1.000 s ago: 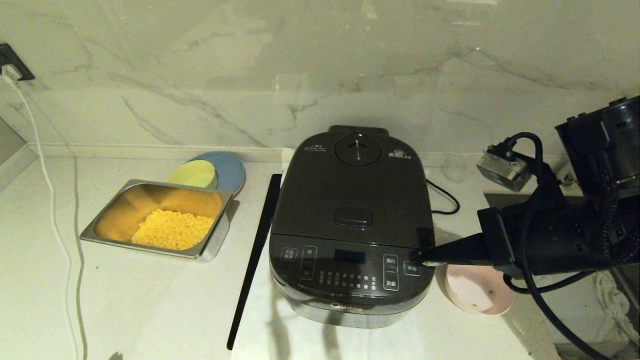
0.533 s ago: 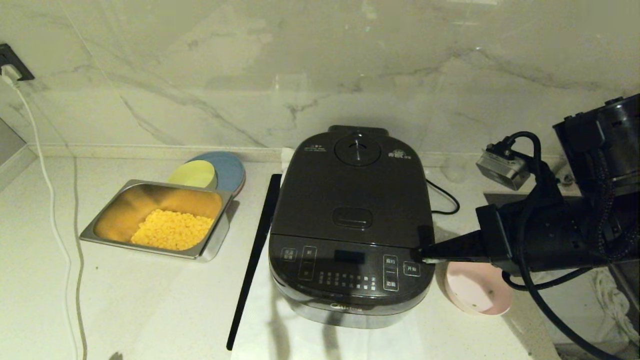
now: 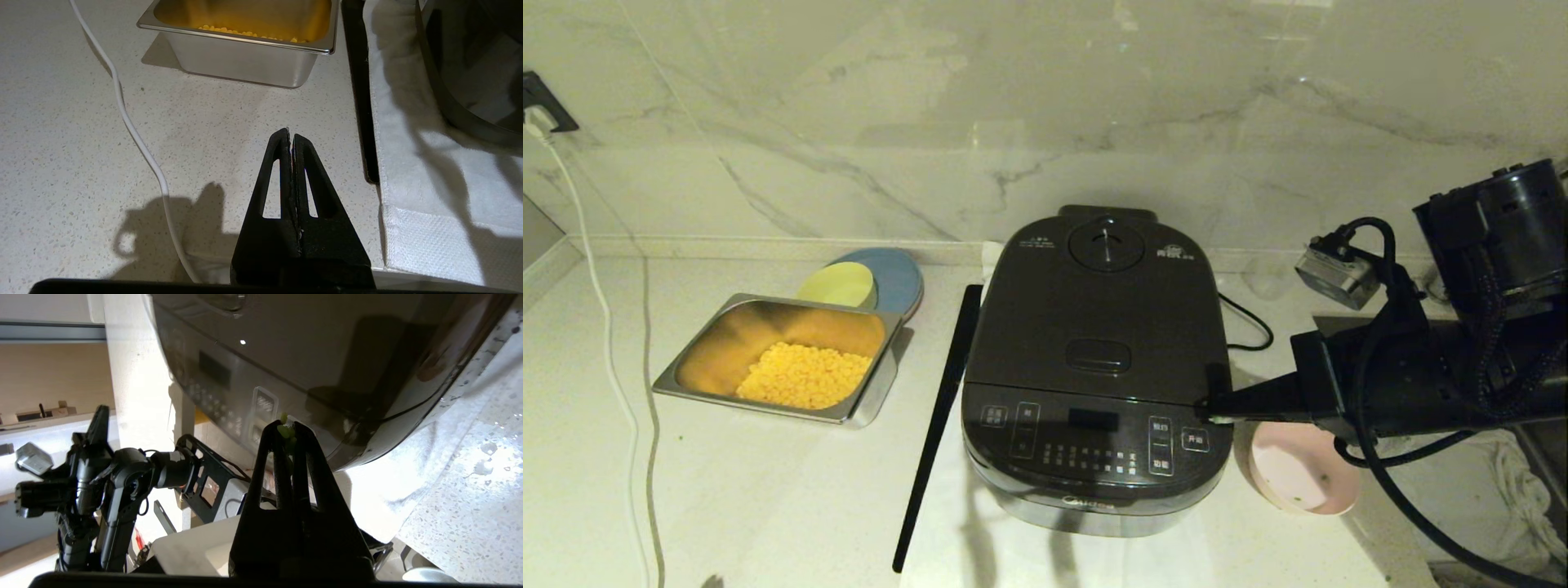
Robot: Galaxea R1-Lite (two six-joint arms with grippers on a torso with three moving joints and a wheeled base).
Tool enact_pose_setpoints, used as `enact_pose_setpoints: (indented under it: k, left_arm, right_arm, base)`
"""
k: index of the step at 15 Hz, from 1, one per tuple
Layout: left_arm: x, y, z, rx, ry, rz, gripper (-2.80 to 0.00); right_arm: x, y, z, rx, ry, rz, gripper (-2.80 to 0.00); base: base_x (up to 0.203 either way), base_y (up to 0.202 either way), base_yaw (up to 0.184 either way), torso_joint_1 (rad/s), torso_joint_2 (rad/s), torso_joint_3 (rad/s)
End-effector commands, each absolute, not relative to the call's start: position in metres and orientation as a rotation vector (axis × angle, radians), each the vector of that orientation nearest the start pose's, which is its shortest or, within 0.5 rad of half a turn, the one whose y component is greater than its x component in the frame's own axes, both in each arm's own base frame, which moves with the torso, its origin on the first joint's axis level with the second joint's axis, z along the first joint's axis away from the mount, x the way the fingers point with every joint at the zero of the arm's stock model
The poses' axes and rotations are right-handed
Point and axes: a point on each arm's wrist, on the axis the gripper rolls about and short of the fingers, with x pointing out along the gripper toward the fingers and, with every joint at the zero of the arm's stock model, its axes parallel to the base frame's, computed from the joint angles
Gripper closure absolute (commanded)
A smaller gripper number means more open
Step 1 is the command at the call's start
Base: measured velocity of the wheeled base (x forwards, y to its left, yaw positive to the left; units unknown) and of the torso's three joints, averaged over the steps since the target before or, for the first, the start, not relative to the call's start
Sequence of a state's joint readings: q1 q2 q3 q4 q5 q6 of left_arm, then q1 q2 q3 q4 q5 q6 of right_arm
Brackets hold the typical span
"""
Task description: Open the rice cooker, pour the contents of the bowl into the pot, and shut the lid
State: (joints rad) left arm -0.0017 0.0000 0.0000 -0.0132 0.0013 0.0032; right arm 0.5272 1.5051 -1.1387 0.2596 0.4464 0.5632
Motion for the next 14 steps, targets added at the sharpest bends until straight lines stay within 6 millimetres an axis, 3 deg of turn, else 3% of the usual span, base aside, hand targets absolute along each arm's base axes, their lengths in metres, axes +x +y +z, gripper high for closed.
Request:
enact_pose_setpoints:
  k: [1, 14]
  left_arm:
    - [-0.0221, 0.0001, 0.0743, 0.003, -0.005, 0.0, 0.0]
    - [-0.0221, 0.0001, 0.0743, 0.003, -0.005, 0.0, 0.0]
  right_arm:
    - [0.2172, 0.1366, 0.2443, 0.477, 0.914, 0.722, 0.0]
    - [0.222, 0.1393, 0.2353, 0.471, 0.946, 0.71, 0.0]
  base:
    - [0.0, 0.0, 0.0, 0.0, 0.0, 0.0]
    - [0.0, 0.0, 0.0, 0.0, 0.0, 0.0]
